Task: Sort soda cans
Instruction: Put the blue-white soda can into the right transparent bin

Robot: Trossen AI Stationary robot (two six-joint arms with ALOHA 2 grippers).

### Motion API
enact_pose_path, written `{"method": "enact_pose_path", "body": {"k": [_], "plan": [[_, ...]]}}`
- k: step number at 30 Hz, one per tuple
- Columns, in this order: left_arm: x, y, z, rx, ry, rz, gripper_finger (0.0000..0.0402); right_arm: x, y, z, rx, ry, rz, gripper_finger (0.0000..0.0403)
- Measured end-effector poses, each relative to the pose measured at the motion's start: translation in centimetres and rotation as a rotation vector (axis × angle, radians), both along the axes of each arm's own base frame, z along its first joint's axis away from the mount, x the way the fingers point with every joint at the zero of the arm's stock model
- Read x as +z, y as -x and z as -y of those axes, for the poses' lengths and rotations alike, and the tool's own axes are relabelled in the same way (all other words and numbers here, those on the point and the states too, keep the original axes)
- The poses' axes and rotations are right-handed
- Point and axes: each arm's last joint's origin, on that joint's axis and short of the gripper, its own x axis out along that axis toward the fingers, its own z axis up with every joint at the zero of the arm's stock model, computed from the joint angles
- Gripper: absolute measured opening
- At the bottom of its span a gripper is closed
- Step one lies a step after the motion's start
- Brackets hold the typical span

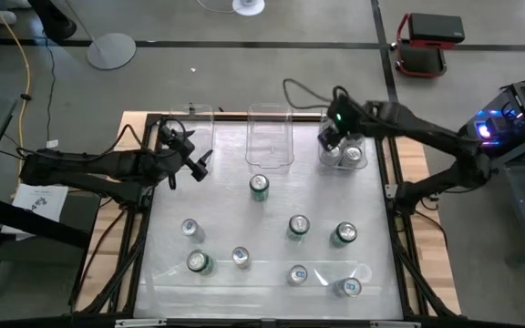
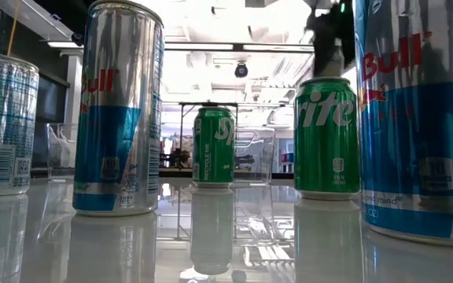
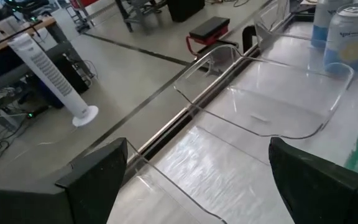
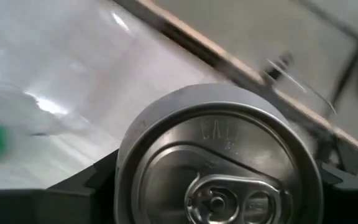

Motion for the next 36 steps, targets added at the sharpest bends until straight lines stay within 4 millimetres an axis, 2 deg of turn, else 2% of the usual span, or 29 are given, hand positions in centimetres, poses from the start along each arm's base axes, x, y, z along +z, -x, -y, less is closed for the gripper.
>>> {"method": "enact_pose_path", "body": {"k": [3,7,15,23,33,36], "plan": [[-0.1,-0.1,0.0,-0.006,0.004,-0.008,0.0367,-1.3,0.1,2.8,-0.048,-0.035,-0.055,0.0282],[-0.2,-0.1,0.0,-0.006,0.004,-0.020,0.0367,-3.0,0.0,5.5,-0.056,-0.114,-0.096,0.0282],[-0.3,0.0,0.0,-0.003,0.008,-0.022,0.0367,-6.5,-1.0,8.8,-0.024,-0.231,-0.168,0.0282],[-0.3,0.0,0.3,-0.011,0.018,-0.008,0.0367,-8.9,-1.6,10.5,0.011,-0.285,-0.207,0.0282],[-0.3,-0.1,0.7,-0.025,0.025,0.001,0.0367,-9.3,-1.3,10.3,0.097,-0.345,-0.259,0.0282],[-0.9,-0.2,0.8,-0.023,0.015,0.012,0.0367,-9.3,-1.5,10.5,0.109,-0.327,-0.253,0.0282]]}}
